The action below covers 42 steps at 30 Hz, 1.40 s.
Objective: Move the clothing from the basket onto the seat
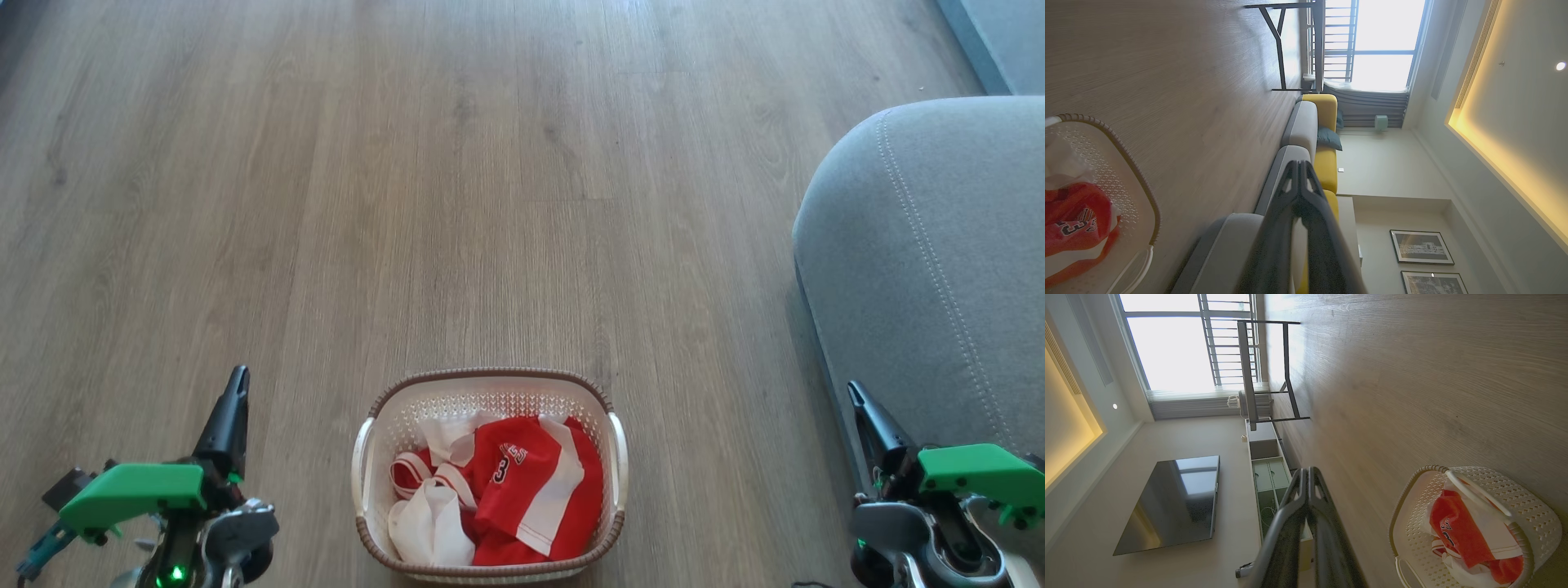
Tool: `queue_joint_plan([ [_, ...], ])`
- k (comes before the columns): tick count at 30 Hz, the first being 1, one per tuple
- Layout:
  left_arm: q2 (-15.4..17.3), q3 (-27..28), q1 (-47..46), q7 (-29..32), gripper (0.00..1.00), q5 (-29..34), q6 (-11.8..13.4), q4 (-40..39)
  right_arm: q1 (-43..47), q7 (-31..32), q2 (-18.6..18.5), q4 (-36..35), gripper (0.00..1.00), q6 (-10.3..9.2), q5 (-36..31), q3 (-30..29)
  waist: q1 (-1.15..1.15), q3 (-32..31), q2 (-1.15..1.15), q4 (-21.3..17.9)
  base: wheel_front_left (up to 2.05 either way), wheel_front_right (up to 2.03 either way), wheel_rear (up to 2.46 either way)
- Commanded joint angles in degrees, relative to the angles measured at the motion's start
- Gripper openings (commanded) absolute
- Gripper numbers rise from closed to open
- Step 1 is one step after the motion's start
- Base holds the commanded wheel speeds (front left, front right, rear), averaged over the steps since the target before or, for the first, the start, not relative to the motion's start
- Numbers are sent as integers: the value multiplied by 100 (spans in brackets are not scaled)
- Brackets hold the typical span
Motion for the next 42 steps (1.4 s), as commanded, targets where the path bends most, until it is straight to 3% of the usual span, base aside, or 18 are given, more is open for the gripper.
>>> queue_joint_plan([
  [1,41,204,-331,17,0,-31,-39,-204,-286,41,-41,-234,0,40,27,100,0,0,0,0,0,0,0],
  [42,41,204,-331,17,0,-31,-39,-204,-286,41,-41,-234,0,40,27,100,0,0,0,0,0,0,0],
])
